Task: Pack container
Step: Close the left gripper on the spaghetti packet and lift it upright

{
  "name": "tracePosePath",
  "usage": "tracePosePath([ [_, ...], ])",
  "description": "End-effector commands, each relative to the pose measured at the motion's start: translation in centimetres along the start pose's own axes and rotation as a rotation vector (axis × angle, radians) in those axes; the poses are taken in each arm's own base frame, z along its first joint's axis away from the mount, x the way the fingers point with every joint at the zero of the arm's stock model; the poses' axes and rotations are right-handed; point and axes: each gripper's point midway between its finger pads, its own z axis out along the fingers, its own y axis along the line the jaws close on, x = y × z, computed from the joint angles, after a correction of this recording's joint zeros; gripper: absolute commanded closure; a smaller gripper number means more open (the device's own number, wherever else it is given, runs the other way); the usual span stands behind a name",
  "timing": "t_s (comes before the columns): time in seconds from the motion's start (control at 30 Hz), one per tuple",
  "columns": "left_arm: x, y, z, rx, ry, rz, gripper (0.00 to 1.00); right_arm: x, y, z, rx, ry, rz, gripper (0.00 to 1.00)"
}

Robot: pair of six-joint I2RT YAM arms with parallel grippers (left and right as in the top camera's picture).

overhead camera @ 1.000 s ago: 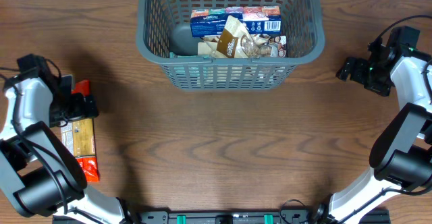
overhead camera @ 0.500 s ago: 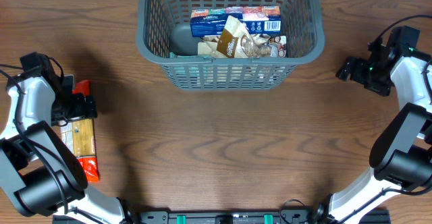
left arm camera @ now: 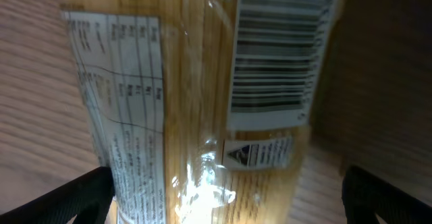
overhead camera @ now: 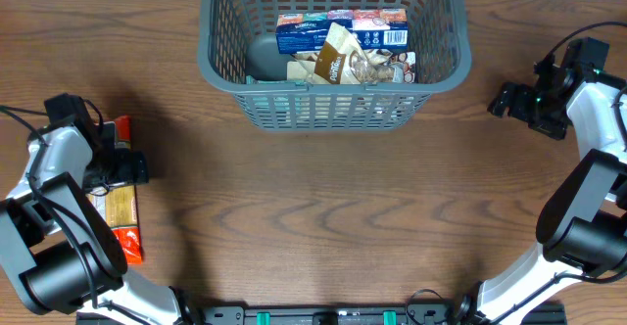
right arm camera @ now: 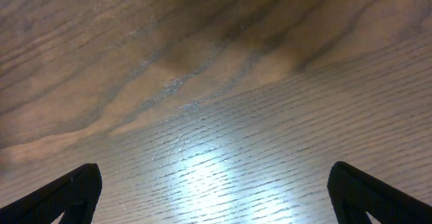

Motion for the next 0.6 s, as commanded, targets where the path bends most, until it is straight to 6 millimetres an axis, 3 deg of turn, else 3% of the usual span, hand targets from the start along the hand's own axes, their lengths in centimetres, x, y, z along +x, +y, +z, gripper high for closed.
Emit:
tracePosePath([
  [0.0,1.4,-0.4,1.1,0.009,0.036,0.002,0.01,0.4,0.0,0.2,-0.004,0.013,-0.010,0.01],
  [0.47,2.8,1.2,3.2,-0.002,0.013,-0.147,0.01,0.4,0.0,0.2,-0.004,0.014,-0.010,0.01],
  [0.57,2.7,1.2,3.2,-0.003,0.010,-0.149,0.09,0.4,0.0,0.2,-0.004,0.015,-0.010,0.01],
])
